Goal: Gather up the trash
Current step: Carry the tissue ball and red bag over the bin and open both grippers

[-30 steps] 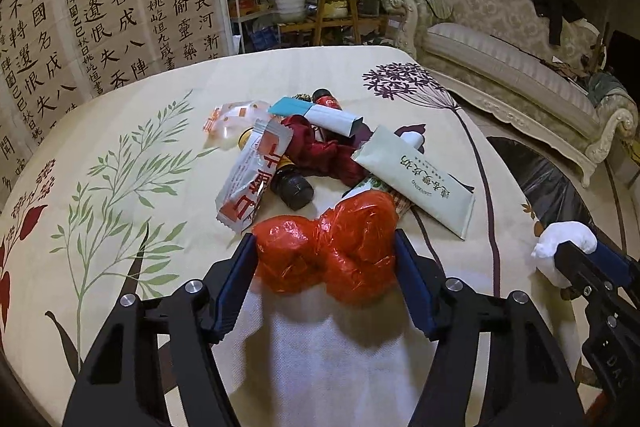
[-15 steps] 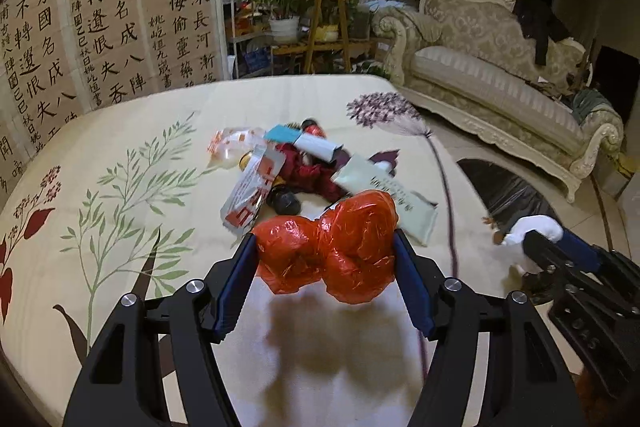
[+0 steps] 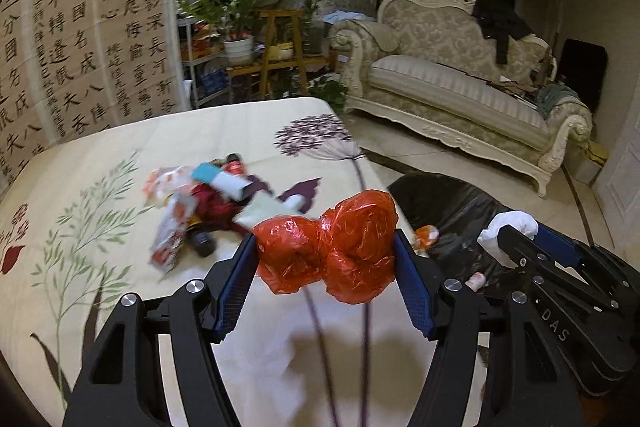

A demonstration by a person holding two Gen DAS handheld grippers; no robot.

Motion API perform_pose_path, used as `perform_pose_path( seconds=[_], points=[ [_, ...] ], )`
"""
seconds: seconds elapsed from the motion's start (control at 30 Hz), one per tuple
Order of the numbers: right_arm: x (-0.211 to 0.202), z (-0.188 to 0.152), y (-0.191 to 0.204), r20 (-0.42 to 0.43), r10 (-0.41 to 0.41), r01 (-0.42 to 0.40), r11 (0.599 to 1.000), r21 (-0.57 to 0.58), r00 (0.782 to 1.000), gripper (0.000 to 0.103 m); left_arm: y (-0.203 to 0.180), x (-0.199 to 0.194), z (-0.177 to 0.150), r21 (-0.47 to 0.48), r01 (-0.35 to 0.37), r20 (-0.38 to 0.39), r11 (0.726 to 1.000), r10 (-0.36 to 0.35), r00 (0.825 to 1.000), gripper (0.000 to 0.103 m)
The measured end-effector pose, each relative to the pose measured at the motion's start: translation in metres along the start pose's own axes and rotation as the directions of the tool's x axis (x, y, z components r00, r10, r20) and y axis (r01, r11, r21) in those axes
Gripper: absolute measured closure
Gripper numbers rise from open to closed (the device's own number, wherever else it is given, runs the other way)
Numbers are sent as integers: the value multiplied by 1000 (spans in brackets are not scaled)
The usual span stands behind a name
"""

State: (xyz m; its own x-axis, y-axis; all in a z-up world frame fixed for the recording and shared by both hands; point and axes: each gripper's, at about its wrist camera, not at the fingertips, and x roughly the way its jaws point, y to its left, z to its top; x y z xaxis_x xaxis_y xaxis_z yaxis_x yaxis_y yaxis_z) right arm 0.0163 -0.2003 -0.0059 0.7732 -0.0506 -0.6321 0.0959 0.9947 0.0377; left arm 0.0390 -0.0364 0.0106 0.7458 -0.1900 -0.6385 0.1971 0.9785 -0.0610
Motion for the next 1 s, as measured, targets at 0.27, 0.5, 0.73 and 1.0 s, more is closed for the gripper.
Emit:
perform_pose_path(
  seconds=[0.27, 0.5, 0.73, 1.0],
  points=[
    [8, 5, -30, 11, -64, 63, 997, 35, 998, 69, -33, 19, 5, 50, 33, -12, 998, -32, 999, 38],
    [20, 6, -49, 0, -93, 93, 994, 54, 996, 69, -57, 37, 6, 84, 43, -34, 996, -40, 999, 38],
    [32, 9, -64, -6, -102, 102, 992, 74, 995, 69, -76, 53, 9, 110, 37, -48, 993, -32, 998, 38],
    [46, 15, -75, -10, -107, 108, 990, 89, 994, 69, -95, 75, 8, 151, 34, -81, 988, -22, 997, 38]
  ],
)
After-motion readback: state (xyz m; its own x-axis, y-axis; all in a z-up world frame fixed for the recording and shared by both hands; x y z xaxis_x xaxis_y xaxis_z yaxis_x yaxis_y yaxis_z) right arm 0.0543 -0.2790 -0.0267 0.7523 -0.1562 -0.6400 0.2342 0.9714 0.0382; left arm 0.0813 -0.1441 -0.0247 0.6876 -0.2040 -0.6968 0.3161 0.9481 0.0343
